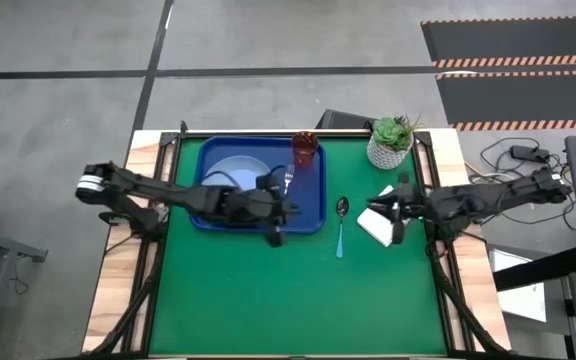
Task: Pick and place plate/cup/fork/spoon on tray
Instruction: Put the blue spoon on the blue tray to the right of the orange fork
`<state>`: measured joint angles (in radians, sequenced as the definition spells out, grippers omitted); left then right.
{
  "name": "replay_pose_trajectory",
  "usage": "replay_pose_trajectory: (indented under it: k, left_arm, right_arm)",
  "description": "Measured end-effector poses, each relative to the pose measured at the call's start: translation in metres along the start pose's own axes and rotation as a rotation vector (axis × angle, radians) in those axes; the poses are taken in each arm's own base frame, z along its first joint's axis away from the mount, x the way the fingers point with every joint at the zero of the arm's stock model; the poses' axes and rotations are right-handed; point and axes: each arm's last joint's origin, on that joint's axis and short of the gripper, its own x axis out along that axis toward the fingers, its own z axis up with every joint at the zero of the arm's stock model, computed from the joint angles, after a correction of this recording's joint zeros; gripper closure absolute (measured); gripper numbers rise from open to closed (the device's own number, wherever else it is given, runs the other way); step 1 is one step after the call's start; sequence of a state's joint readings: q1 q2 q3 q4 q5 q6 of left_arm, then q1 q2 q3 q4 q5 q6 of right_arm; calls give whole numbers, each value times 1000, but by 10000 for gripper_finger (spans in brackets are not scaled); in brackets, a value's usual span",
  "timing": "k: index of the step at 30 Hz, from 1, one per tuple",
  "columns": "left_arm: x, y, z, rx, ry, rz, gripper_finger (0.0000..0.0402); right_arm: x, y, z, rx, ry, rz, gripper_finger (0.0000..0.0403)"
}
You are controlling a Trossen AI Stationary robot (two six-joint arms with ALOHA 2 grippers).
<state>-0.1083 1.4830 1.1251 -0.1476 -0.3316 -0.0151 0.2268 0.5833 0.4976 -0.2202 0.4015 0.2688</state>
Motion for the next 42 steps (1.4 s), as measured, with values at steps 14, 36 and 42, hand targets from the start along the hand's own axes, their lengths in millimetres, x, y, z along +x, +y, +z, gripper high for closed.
replay_pose_trajectory:
  k: [14,36,42]
  left_arm:
    - [-55,17,-51,95,-270,12,366]
    - [-85,29,-95,122,-269,14,366]
    - [-85,29,-99,125,-265,14,366]
  right_arm:
    - [46,18,15,386,18,-78,344]
    - [115,24,15,706,691,-479,344]
    - [138,23,-5,718,816,-512,344]
